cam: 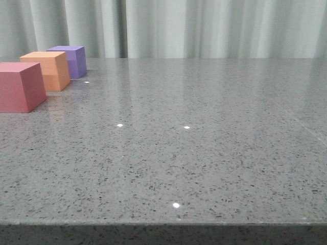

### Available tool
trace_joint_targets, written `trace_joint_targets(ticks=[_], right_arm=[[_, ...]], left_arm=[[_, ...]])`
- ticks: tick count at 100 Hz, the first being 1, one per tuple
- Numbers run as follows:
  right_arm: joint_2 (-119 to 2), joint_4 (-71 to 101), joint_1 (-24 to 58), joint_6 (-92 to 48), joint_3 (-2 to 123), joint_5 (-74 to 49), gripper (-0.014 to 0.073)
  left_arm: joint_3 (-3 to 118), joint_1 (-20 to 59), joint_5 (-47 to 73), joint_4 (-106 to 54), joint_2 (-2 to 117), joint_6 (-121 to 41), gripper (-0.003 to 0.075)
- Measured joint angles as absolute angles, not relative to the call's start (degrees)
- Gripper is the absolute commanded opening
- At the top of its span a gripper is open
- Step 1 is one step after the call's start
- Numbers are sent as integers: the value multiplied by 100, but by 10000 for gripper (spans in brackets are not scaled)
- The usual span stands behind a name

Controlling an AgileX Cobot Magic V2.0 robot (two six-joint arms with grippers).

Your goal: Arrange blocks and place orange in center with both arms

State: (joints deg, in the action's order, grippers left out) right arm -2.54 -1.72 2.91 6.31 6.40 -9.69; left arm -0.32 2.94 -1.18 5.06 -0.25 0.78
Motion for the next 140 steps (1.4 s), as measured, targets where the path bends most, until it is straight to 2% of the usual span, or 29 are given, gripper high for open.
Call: trace_joint_targets(ticks=[22,48,140], right_arm=[[60,-136,291,609,-86,-394,-68],[60,-102,279,609,-153,111,-68],[60,-102,257,596,-153,179,-68]], left_arm=[[-32,294,-131,506,-25,78,-20],[-32,294,-131,506,-25,78,-20],[-32,294,-131,518,-25,69,-20]])
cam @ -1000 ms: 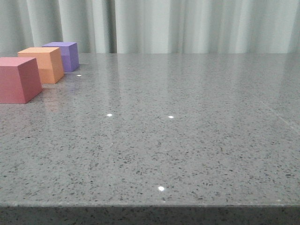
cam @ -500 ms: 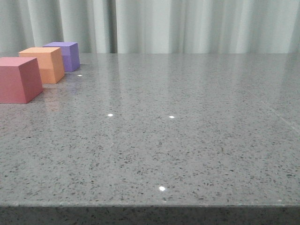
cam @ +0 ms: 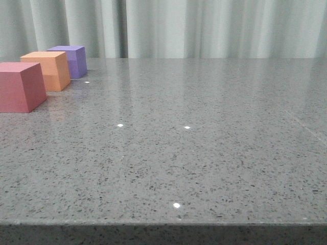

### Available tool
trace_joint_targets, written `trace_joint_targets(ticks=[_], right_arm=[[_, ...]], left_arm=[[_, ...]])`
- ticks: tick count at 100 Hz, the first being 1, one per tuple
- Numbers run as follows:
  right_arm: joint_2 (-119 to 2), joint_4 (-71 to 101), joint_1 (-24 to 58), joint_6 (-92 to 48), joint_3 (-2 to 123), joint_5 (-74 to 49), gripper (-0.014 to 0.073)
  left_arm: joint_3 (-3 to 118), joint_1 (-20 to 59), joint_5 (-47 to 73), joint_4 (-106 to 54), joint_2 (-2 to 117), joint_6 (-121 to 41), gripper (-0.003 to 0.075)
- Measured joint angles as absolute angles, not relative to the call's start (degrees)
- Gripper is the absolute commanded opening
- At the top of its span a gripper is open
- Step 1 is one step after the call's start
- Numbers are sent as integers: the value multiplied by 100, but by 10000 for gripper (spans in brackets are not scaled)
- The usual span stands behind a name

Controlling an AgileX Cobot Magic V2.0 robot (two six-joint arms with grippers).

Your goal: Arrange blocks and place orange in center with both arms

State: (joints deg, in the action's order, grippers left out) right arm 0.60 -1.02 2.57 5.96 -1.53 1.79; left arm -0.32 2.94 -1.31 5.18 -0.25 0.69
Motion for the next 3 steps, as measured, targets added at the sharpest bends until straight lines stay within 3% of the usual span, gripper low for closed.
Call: trace_joint_targets(ticks=[3], right_arm=[[60,-102,257,596,-153,179,-68]], left_arm=[[-32,294,-131,518,-25,69,-20]])
